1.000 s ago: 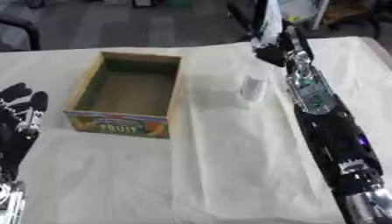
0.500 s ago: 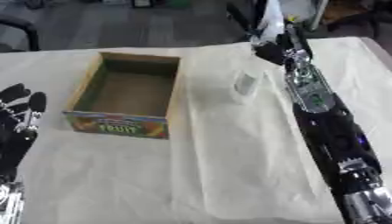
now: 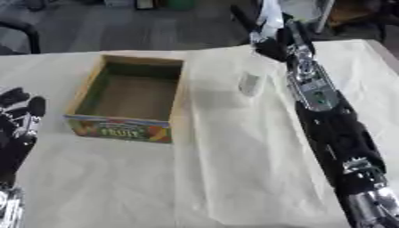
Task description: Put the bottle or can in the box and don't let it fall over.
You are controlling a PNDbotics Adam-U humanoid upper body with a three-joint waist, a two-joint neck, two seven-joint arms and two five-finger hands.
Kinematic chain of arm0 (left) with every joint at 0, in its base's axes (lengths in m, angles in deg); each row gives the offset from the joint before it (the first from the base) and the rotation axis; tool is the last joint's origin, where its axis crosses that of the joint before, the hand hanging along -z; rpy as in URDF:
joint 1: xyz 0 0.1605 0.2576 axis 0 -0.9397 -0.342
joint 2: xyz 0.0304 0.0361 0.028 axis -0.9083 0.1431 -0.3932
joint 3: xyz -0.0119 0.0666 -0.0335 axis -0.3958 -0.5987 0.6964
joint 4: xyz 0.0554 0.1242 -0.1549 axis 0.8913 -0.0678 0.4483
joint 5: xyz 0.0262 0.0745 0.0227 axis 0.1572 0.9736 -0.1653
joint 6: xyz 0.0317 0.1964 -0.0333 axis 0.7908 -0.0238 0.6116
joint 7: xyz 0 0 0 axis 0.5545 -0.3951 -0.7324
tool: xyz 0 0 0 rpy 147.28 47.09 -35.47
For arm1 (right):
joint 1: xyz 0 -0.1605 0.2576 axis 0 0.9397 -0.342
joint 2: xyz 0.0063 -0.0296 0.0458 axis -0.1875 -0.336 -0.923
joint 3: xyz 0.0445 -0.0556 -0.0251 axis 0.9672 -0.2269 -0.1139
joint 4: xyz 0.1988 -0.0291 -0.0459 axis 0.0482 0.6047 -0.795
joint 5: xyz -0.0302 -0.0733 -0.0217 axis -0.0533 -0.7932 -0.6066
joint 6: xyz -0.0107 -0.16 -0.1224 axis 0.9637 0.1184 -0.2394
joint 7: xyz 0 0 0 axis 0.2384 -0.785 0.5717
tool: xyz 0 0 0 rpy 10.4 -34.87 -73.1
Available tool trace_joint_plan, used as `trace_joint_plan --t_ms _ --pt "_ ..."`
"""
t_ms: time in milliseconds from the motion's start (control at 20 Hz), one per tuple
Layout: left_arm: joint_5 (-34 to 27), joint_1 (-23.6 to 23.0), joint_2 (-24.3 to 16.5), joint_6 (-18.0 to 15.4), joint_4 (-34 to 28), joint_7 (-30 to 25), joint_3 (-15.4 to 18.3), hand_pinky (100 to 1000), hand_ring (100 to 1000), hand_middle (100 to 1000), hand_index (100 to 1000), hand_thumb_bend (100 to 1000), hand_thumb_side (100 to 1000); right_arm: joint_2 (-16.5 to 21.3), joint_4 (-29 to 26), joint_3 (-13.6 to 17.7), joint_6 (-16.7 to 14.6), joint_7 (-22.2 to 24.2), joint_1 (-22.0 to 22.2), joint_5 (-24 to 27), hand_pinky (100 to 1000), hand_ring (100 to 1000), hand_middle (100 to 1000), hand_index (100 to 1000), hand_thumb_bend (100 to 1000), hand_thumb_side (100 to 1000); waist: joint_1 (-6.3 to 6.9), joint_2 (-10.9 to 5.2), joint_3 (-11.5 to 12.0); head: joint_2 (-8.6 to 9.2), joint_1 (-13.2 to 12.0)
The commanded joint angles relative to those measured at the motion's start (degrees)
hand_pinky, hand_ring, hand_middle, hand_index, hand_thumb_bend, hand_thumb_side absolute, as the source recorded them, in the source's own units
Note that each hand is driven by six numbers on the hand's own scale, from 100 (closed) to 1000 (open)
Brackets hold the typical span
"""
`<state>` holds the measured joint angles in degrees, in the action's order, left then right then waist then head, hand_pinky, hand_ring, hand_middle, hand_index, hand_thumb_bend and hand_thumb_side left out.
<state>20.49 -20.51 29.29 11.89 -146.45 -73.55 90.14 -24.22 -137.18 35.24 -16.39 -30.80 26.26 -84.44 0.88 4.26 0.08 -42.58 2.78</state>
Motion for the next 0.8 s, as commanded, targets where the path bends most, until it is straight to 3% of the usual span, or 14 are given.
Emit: trace_joint_plan --t_ms 50,800 --pt "-0.3 0.93 -0.48 -0.15 -0.65 -0.35 -0.19 667 668 719 817 589 627 0.13 -1.57 -0.62 -0.13 1.18 -2.86 1.14 725 595 336 485 100 100 0.02 -0.53 0.55 1.1 0.91" --pt "-0.87 2.85 -0.1 -0.38 -0.7 -1.76 -1.54 667 666 718 817 591 626 -4.72 -1.85 -2.55 -0.92 4.06 -9.12 2.54 723 590 333 481 100 100 0.26 0.77 5.63 4.07 5.41"
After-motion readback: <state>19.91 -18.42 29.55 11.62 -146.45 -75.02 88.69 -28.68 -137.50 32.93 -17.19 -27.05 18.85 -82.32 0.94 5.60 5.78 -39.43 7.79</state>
